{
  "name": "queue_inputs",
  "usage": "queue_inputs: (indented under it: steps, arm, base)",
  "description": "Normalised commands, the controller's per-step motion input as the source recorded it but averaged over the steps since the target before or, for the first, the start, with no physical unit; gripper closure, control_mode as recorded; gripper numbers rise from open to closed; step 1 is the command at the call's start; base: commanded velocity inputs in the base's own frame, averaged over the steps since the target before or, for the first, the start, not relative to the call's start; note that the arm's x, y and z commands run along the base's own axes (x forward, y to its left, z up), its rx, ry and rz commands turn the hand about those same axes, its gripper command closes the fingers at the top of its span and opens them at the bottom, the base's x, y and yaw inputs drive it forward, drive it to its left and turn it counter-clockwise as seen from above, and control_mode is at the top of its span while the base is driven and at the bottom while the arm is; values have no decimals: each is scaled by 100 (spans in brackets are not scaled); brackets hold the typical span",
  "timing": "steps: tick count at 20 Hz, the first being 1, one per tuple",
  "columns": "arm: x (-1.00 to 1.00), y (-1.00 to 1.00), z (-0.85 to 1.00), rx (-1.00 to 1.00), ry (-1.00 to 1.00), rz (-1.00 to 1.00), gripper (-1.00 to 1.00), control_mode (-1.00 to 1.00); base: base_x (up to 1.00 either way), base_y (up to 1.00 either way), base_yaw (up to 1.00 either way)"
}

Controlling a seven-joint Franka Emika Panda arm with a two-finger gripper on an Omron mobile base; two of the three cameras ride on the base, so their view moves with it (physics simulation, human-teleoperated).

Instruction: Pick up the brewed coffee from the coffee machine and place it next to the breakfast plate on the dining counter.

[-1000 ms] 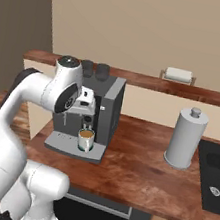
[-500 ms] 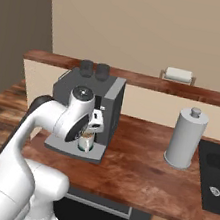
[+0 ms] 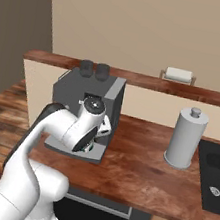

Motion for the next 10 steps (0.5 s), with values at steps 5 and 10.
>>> queue_inputs:
  steps: [5,10]
  arm:
    - [15,0,-16,5,-14,4,-100,-100]
    - [29,-1,-24,12,-11,3,-100,-100]
  base:
    - [0,0,0]
    - [0,0,0]
